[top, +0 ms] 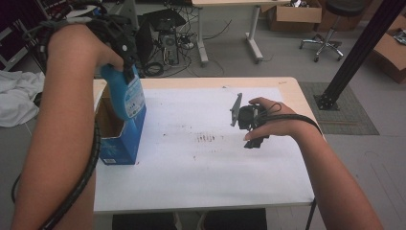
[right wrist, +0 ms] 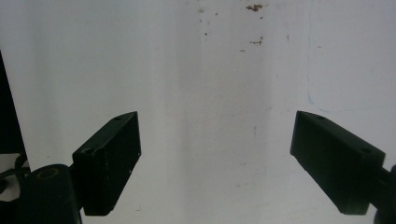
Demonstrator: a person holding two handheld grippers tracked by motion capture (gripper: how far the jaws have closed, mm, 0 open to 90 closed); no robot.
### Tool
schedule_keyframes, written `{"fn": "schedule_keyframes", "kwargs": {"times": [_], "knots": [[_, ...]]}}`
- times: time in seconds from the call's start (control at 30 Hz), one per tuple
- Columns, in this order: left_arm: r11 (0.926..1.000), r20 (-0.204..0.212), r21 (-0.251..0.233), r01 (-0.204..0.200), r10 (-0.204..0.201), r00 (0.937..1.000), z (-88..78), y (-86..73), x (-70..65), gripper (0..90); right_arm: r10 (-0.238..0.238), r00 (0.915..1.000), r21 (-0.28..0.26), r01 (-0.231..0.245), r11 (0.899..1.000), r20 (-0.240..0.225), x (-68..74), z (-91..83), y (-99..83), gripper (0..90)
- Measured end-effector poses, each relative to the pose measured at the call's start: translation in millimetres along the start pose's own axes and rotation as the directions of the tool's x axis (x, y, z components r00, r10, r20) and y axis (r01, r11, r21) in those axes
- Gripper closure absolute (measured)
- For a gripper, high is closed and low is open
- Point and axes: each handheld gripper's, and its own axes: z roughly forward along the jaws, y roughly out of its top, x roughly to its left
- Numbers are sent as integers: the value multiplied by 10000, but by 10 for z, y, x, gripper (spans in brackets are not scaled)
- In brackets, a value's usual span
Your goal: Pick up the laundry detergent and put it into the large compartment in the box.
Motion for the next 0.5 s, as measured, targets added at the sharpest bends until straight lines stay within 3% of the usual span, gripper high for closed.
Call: {"fn": "schedule_keyframes", "kwargs": {"times": [0.07,0.1,0.13,0.17,0.23,0.43,0.5], "knots": [[9981,123,-103,607,-606,9981,-39,-62,141,397,32,10000,15,-32,10000,7,7,2,5,163],[9981,123,-103,607,-606,9981,-39,-62,141,397,-3,10000,-7,3,10000,8,5,5,8,163],[9944,148,-210,1034,-1031,9946,-58,-105,226,397,-12,10000,-16,12,10000,4,5,5,12,163],[9944,148,-210,1034,-1031,9946,-58,-105,226,397,-12,10000,-16,12,10000,4,5,5,12,163],[9863,39,-273,1630,-1629,9866,-76,-156,330,397,-48,10000,-64,49,10000,26,5,4,24,163],[9754,-124,-260,2187,-2191,9756,-47,-211,460,398,-76,10000,-44,76,10000,16,2,16,35,163],[9686,-94,-308,2468,-2472,9689,-18,-228,506,398,-84,10000,-35,84,10000,12,0,18,33,163]]}}
